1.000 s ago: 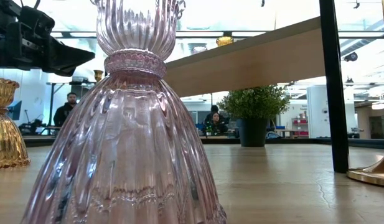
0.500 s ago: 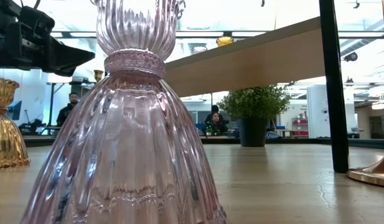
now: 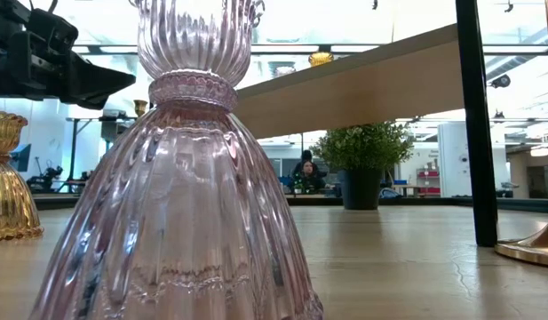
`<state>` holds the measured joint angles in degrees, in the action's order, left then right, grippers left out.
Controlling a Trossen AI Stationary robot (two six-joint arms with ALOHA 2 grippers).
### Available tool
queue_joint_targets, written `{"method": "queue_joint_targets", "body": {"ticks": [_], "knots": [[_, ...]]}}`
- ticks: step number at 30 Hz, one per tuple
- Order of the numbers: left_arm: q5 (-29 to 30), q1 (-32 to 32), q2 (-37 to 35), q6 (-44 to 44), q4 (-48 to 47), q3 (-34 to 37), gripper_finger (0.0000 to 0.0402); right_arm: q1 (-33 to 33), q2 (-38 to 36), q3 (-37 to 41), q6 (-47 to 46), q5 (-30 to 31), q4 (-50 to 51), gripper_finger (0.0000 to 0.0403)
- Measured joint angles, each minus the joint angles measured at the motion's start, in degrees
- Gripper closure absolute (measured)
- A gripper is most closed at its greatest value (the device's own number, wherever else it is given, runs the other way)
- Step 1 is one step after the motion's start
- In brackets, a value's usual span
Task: Pick & Place candle stick holders
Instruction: Put the light pink glass candle holder on the shelf
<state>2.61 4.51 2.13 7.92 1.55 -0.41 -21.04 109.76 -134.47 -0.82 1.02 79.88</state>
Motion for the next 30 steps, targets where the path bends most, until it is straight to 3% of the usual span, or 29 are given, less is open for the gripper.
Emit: {"method": "queue_joint_targets", "body": {"ticks": [9, 14, 22, 30], "knots": [[-0.07, 0.00, 0.01, -3.38, 0.09, 0.00, 0.0383, -0.19, 5.64, 0.02, 4.13, 0.01, 0.44, 0.0328], [-2.08, 0.00, 0.27, -3.65, -2.02, -1.58, 0.0383, -0.06, 4.89, 0.04, 2.71, 1.63, 3.27, 0.0339], [-5.14, -0.02, 5.98, -2.33, -13.43, -15.41, 0.0383, 0.10, -0.34, 0.02, 0.14, 14.69, 5.26, 0.0352], [-16.83, -0.53, 21.99, 1.81, -14.19, -27.92, 0.0383, 0.93, -4.27, 0.02, -0.53, 21.68, 5.26, 0.0353]]}}
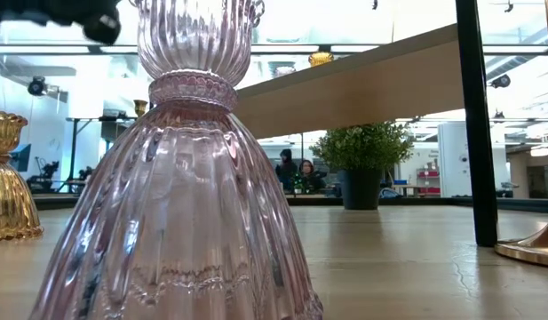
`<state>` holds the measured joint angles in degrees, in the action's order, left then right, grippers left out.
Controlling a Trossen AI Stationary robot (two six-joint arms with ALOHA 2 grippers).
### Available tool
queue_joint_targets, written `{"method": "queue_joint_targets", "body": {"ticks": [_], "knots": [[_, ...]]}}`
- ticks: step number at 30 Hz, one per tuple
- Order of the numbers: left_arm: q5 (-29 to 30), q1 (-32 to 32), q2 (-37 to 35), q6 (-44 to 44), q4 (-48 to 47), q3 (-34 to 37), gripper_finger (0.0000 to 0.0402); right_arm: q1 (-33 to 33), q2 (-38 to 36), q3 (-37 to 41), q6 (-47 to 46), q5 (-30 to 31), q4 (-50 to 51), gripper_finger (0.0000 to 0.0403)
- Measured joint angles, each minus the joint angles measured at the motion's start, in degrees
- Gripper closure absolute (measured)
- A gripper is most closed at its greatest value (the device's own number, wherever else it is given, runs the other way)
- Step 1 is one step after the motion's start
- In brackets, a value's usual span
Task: Pick & Place candle stick holders
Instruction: Put the light pink glass candle holder on the shelf
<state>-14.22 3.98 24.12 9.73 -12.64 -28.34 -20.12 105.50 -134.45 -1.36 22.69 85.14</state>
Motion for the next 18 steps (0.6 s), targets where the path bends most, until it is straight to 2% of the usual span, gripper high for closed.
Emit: {"method": "queue_joint_targets", "body": {"ticks": [8, 13, 18], "knots": [[-4.82, -5.65, 19.25, 7.54, -3.28, -12.35, 0.0383, 2.95, -2.12, 0.00, -0.17, 0.49, 0.31, 0.0354], [-1.36, -13.62, 26.72, 12.84, -4.14, -18.37, 0.0383, 4.21, -3.11, 0.00, -0.18, 0.46, 1.66, 0.0353], [3.70, -19.95, 33.31, 13.21, -8.94, -23.79, 0.0383, 4.97, -3.50, 0.00, -1.10, 0.44, 2.07, 0.0355]]}}
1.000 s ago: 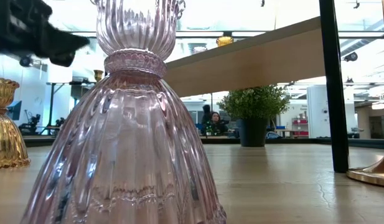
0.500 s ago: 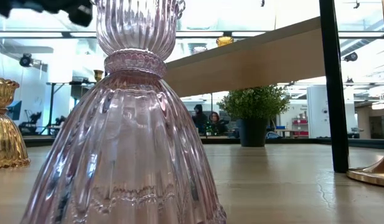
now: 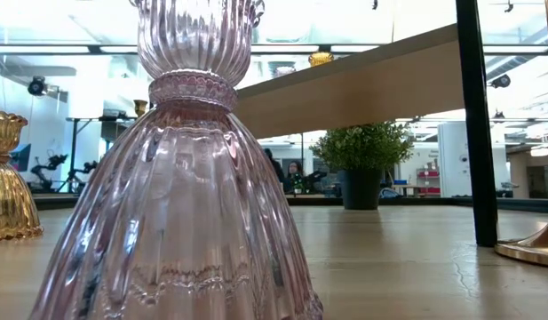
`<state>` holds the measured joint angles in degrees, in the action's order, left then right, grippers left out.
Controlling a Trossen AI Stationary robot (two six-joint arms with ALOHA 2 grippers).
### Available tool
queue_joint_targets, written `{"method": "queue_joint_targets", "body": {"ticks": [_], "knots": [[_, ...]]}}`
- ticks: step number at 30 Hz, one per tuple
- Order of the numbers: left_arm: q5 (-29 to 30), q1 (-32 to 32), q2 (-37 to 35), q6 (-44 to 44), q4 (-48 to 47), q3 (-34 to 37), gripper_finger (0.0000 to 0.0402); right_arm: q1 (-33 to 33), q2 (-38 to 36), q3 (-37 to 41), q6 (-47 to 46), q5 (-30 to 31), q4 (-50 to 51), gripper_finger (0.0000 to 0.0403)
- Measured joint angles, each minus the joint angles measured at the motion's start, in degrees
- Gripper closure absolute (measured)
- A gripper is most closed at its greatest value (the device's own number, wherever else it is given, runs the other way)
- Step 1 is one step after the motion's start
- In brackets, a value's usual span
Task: Pick & Place candle stick holders
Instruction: Put the light pink glass candle holder on the shelf
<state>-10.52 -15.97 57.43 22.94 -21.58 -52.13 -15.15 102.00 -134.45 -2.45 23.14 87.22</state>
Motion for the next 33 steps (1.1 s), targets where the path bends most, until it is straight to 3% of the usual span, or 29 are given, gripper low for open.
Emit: {"method": "queue_joint_targets", "body": {"ticks": [4, 10, 22, 33], "knots": [[0.22, -3.31, 4.32, -0.06, -0.01, -4.04, 0.0383, 0.40, -0.02, 0.00, -0.14, 0.02, -0.02, 0.0353], [5.92, -6.57, 11.24, 1.07, -2.48, -8.80, 0.0378, 1.06, 0.09, 0.00, -0.06, 0.04, 0.00, 0.0355], [6.21, -9.29, 22.94, 5.57, -5.36, -15.18, 0.0276, 1.19, 0.09, 0.00, 0.06, 0.02, 1.35, 0.0343], [8.64, -13.59, 32.93, 11.73, -5.02, -19.87, 0.0273, 3.26, 0.11, 0.00, 1.37, 0.98, 1.27, 0.0344]]}}
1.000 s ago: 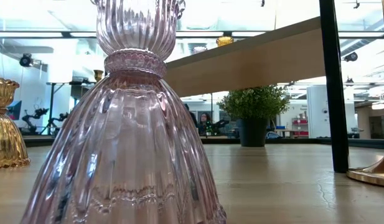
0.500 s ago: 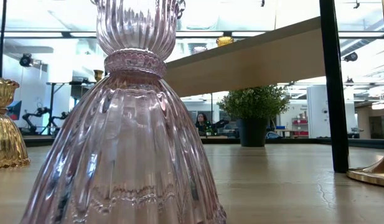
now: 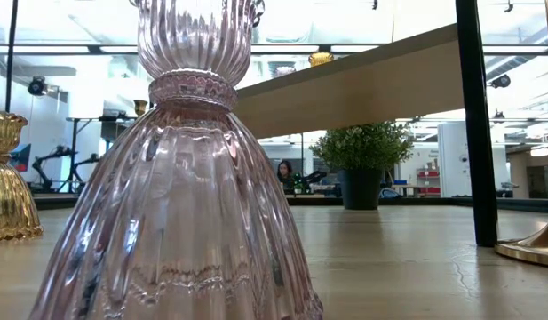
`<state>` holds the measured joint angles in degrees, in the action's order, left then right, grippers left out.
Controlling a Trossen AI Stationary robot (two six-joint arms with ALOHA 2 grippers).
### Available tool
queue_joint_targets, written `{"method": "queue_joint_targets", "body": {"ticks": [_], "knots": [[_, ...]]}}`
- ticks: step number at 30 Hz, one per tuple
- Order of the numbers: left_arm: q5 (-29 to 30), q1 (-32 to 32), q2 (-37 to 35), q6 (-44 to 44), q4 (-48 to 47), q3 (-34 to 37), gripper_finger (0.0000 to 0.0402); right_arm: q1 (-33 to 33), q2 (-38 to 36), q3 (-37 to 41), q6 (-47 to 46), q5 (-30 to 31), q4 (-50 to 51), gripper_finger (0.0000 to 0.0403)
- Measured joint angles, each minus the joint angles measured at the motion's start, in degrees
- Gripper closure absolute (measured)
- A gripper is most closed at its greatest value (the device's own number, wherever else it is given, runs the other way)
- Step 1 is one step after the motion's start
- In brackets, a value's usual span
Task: Pick & Place candle stick holders
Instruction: Put the light pink glass candle holder on the shelf
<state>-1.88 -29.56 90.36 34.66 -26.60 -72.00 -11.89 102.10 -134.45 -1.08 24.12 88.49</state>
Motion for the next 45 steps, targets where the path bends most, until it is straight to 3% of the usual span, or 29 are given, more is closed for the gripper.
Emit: {"method": "queue_joint_targets", "body": {"ticks": [12, 45], "knots": [[7.16, -5.19, 8.51, 0.65, -0.19, -6.71, 0.0274, 3.72, 0.02, 0.00, 0.02, -0.02, 0.01, 0.0334], [2.70, -6.49, 16.84, 4.65, 3.27, -8.33, 0.0275, 4.29, 0.04, 0.00, -0.36, -0.09, -0.13, 0.0322]]}}
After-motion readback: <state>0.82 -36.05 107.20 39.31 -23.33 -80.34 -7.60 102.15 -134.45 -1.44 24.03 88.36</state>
